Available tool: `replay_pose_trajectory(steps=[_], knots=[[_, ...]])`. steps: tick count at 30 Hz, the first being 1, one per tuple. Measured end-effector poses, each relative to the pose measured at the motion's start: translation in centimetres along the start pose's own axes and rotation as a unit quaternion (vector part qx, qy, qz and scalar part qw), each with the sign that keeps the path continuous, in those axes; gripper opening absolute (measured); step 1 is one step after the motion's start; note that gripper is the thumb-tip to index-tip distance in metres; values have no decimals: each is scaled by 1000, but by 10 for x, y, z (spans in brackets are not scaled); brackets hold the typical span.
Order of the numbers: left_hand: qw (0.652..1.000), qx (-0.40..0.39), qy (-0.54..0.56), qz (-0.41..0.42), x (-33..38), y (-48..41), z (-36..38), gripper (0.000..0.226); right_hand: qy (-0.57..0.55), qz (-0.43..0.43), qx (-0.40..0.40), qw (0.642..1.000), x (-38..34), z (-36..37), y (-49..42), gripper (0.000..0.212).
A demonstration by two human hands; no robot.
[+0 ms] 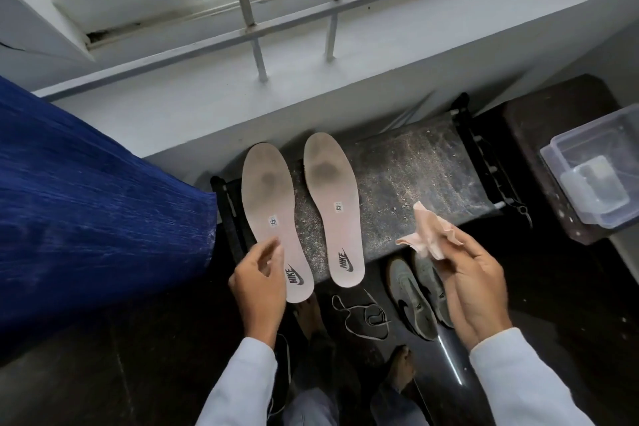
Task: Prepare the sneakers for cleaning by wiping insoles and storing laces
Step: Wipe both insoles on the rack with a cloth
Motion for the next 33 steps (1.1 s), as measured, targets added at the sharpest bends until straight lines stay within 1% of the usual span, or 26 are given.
replay_pose_trajectory(steps=[2,4,6,8,12,15,18,20,22,24,26,27,29,30,31,33], knots=[[996,-65,58,-1,10,18,11,18,-59,36,-45,997,-1,6,7,23],[981,-123,144,-40,26,39,26,19,-104,74,-74,989,-2,8,14,25],[961,-161,210,-77,44,61,40,19,-145,110,-98,978,-2,8,22,30],[945,-186,251,-95,62,80,53,21,-168,137,-122,968,-4,3,31,33],[933,-181,296,-99,90,106,74,19,-158,156,-152,963,-6,-18,44,26],[937,-192,283,-76,111,129,96,17,-101,125,-142,977,-12,-58,47,23],[946,-210,245,-42,124,153,128,16,9,61,-81,995,-22,-108,42,20],[953,-211,216,-24,133,177,155,17,70,12,-45,996,-34,-147,35,15],[960,-204,191,-13,144,203,185,18,156,-53,-26,986,-48,-185,26,10],[969,-186,162,-9,154,231,221,19,226,-103,-24,968,-64,-228,14,5],[980,-151,130,-10,161,253,254,21,271,-141,-31,952,-81,-265,1,20],[985,-129,117,-14,164,263,272,21,289,-147,-43,945,-91,-283,-5,23],[989,-92,113,-32,171,280,307,20,311,-148,-81,935,-109,-315,-16,17],[989,-85,112,-34,175,286,324,18,314,-147,-99,933,-116,-330,-23,10],[990,-86,103,-30,177,290,339,15,320,-146,-108,930,-121,-341,-30,10],[991,-95,88,-21,184,298,371,9,335,-149,-99,925,-132,-362,-52,24]])
Point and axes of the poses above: each hand's wrist, its own y-axis away from the middle knuckle, its own z-axis out of the palm, x = y × z, the point moved 1 cm from there along -y, towards the middle knuckle, and after that the axes turned 14 degrees about z, right-handed, at the moved point
